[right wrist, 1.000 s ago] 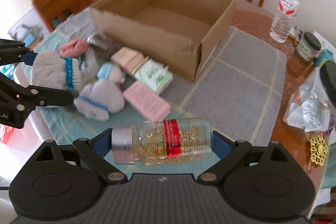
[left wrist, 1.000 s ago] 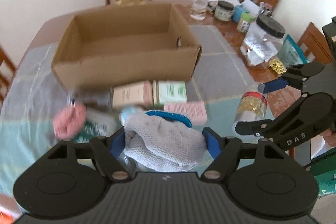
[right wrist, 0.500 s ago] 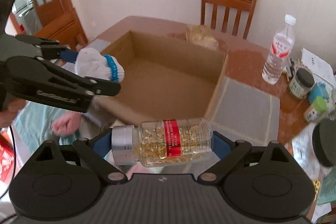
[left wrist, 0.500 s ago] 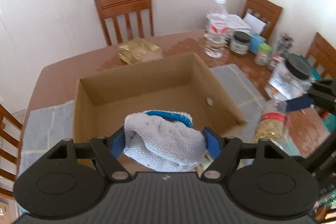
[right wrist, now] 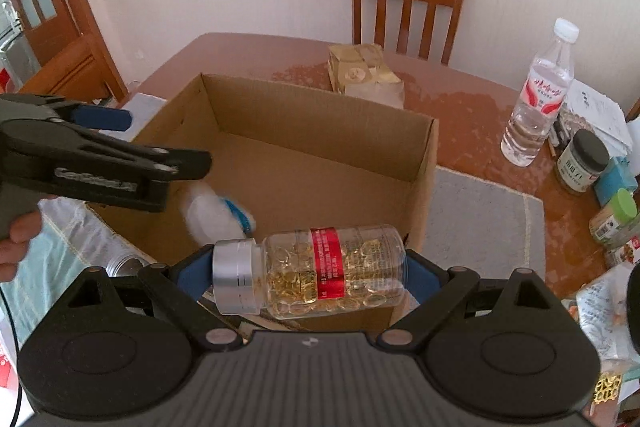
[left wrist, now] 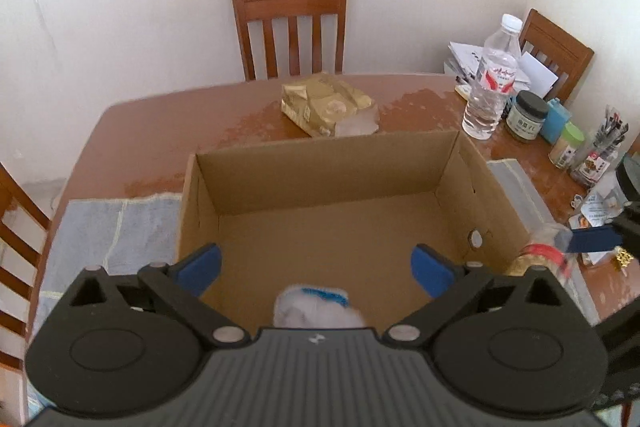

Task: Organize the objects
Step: 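Carry both items over the box and release them inside, then return the right tool to the pink box while the left tool approaches the grey knit sock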

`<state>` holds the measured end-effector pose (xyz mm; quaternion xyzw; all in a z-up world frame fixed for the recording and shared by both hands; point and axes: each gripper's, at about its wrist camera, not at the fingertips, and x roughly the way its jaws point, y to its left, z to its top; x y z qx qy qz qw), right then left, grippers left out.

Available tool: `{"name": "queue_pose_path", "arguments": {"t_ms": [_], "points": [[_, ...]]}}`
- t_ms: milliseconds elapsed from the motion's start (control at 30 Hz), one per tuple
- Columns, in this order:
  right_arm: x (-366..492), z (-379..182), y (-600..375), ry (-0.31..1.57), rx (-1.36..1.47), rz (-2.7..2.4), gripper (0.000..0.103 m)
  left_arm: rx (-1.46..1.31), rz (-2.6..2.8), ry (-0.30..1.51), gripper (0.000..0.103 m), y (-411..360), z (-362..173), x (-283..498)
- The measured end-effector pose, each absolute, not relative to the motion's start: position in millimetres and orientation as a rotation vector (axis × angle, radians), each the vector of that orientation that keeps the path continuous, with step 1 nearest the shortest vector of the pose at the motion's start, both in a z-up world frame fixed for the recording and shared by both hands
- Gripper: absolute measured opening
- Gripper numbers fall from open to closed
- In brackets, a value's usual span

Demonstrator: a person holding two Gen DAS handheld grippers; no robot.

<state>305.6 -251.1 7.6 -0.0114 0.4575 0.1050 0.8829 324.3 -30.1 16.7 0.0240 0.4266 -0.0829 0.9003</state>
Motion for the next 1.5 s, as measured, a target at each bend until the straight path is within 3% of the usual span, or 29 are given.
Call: {"name": "queue_pose_path", "arguments": {"t_ms": [533,1033,1500], "points": [[268.5,16.7,-248.0,0.898,-0.04,0.137,0.103,0.157,-0.17,0.851,0.101,-17.5,24.5,277.3],[187.9,-32.9,-252.5,0.941,-0.097,0.132,0.103,0.083,-0.08,0.833,0.102,-9.8,19.7,193.9],[152.8,-70.1,-263.3,0.972,-0.017,0.162,0.103,-0.095,0.156,0.902,0.102,12.2,-16.2,110.1]]}}
